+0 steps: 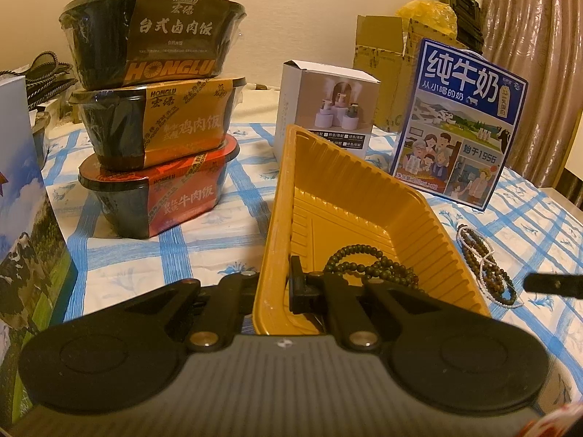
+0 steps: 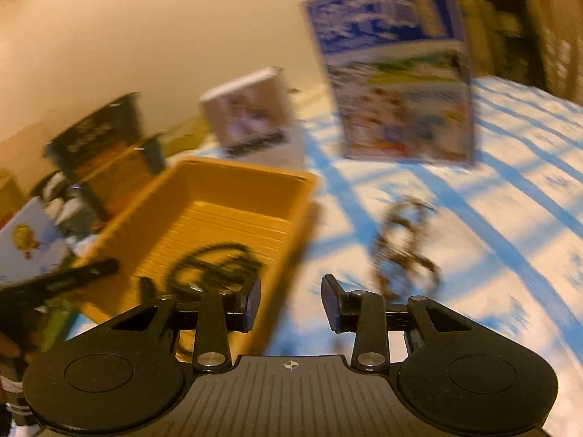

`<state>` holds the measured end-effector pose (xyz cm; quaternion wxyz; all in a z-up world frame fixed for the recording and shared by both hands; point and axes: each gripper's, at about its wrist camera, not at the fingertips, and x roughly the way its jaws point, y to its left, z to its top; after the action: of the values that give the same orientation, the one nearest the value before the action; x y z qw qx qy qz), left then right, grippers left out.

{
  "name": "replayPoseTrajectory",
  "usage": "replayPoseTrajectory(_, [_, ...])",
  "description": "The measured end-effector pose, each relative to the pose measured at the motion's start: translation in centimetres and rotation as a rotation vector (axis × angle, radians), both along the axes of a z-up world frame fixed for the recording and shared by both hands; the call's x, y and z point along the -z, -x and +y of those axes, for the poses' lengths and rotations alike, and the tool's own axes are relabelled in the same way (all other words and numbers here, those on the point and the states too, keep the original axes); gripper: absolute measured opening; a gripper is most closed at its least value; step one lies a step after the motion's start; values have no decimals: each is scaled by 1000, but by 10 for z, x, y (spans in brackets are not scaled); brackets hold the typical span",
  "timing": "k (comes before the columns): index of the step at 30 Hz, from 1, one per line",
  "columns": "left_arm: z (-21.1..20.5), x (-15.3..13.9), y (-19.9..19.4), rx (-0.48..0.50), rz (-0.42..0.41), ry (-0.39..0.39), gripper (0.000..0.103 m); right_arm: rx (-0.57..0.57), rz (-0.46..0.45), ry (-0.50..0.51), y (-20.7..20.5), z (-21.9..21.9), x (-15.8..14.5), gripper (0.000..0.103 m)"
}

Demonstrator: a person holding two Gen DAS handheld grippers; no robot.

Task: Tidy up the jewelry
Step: 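Carry the earring into the tray and open the right gripper, then close the right gripper on the pearl and brown bead strands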

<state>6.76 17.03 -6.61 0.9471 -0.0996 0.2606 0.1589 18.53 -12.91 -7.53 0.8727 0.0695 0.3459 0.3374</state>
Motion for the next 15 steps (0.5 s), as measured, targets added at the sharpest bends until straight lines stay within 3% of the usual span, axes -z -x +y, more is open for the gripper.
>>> replayPoseTrajectory(7, [0, 0, 0, 1, 0, -4, 5, 147, 62, 24, -9, -49, 15, 37])
replayPoseTrajectory(15, [0, 0, 0, 2, 0, -5, 5, 168, 87, 79, -14, -61, 21, 37])
